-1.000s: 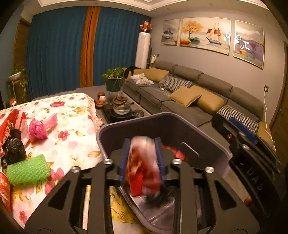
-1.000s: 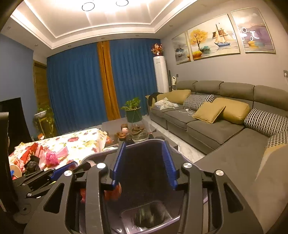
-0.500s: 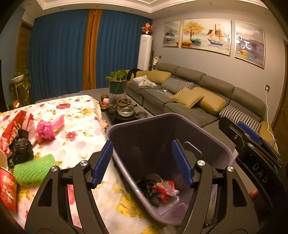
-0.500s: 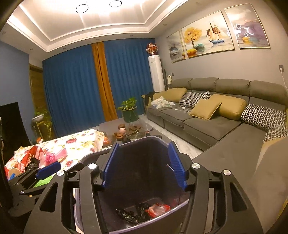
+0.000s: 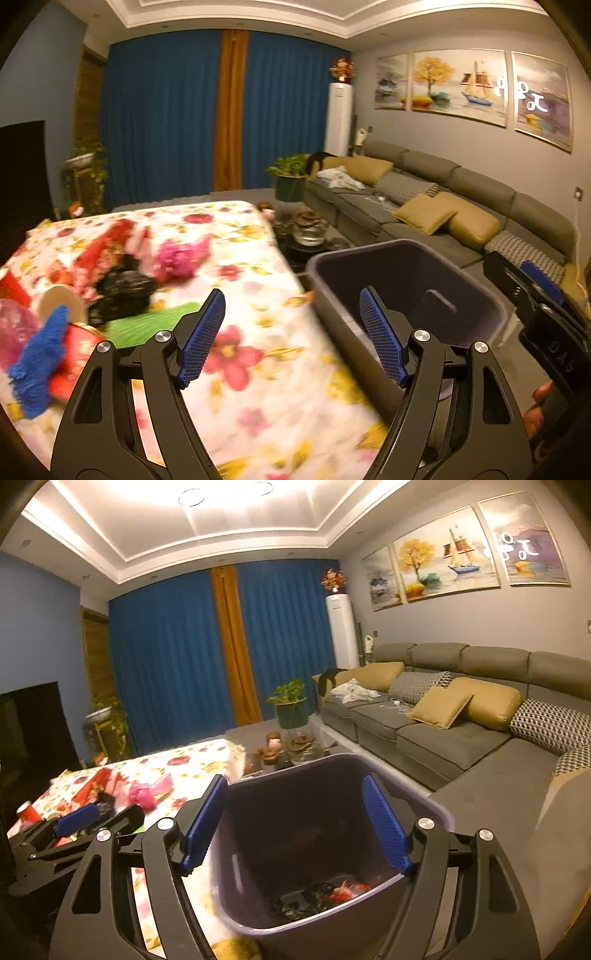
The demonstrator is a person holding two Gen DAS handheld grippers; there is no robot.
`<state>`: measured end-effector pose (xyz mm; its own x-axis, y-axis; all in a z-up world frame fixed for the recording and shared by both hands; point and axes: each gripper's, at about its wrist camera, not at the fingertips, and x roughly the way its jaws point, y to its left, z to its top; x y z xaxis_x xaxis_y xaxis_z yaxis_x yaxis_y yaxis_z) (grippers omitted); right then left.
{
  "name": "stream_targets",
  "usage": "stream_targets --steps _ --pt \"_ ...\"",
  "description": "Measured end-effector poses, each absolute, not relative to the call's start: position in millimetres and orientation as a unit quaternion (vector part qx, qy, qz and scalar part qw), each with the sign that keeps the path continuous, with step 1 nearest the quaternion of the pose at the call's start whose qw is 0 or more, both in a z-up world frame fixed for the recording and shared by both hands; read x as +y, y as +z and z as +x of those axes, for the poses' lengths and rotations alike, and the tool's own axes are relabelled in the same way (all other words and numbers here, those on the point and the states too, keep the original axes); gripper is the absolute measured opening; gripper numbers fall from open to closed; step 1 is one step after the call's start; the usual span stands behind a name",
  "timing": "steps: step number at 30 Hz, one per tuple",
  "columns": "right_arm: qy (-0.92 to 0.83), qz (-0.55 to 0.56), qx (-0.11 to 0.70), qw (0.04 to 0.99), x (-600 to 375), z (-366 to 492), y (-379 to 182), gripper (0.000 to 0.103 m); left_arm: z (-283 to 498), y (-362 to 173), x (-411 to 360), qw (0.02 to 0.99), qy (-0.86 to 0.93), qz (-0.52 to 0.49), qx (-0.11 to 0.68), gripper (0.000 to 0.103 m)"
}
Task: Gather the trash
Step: 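Open both tools over the grey bin to drop the bags, then return to the table and grasp the blue mesh net with the left tool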
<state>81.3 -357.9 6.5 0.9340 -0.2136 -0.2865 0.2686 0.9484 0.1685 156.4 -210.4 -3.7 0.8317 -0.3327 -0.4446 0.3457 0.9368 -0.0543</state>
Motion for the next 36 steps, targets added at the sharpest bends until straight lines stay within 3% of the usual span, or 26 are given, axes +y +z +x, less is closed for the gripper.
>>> stream_targets --steps 21,36 --pt "0.016 0.072 0.178 0.981 -219 99 -4 0.074 130 -24 -34 0.975 -0.013 -0.001 0.223 0.074" --pt "0.053 0.056 0.203 0.976 -165 120 -10 0.074 160 -45 -22 0.961 -0.055 -0.005 0.27 0.072"
